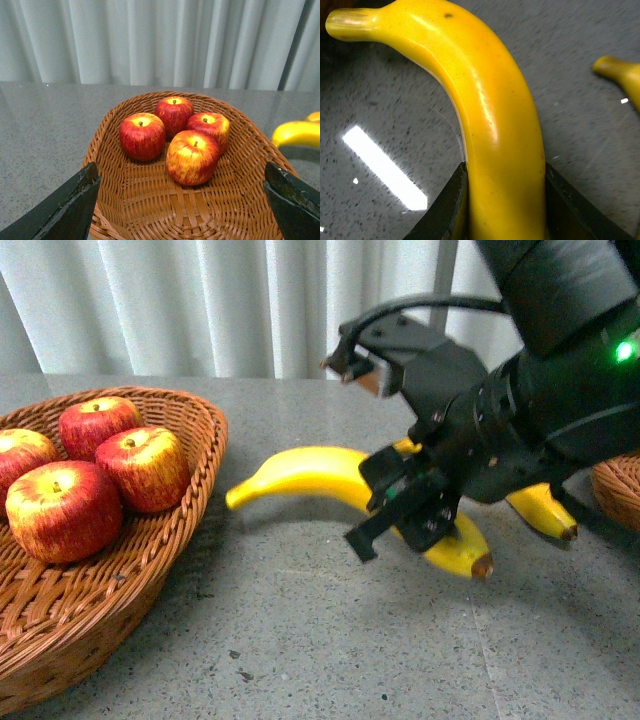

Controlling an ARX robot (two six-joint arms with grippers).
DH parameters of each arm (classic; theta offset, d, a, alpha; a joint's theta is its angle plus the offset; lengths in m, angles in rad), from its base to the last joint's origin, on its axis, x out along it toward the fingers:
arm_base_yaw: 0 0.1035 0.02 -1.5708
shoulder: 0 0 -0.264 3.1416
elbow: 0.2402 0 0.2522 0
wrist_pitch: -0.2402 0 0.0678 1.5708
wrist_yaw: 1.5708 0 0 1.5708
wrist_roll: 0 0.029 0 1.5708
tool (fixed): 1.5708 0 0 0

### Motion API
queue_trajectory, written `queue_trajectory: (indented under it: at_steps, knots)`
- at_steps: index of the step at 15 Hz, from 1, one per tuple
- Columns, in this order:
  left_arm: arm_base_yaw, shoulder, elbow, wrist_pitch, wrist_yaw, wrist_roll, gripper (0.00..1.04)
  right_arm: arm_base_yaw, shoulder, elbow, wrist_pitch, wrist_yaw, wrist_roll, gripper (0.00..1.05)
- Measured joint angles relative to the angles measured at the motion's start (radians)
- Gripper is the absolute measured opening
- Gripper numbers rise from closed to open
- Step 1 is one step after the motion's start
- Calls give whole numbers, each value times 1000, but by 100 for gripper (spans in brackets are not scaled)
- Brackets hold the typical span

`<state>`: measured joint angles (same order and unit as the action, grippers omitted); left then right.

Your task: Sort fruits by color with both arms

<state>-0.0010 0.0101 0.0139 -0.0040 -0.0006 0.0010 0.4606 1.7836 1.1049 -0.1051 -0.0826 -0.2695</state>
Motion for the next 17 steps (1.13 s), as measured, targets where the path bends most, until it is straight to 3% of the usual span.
queue_trajectory:
  at_steps: [5, 8, 13, 17]
  knots:
    - [0, 0, 0, 0, 0, 0, 98, -139, -147, 60, 15, -94, 52, 34]
    - [0, 0, 0, 0, 0, 0, 98, -287, -267, 19, 59, -164, 50, 34]
    - [0, 0, 0, 0, 0, 0, 98, -576, -246, -122, 131, -206, -117, 34]
    - [0, 0, 0, 0, 0, 0, 98, -688, -195, -143, 153, -211, -235, 34]
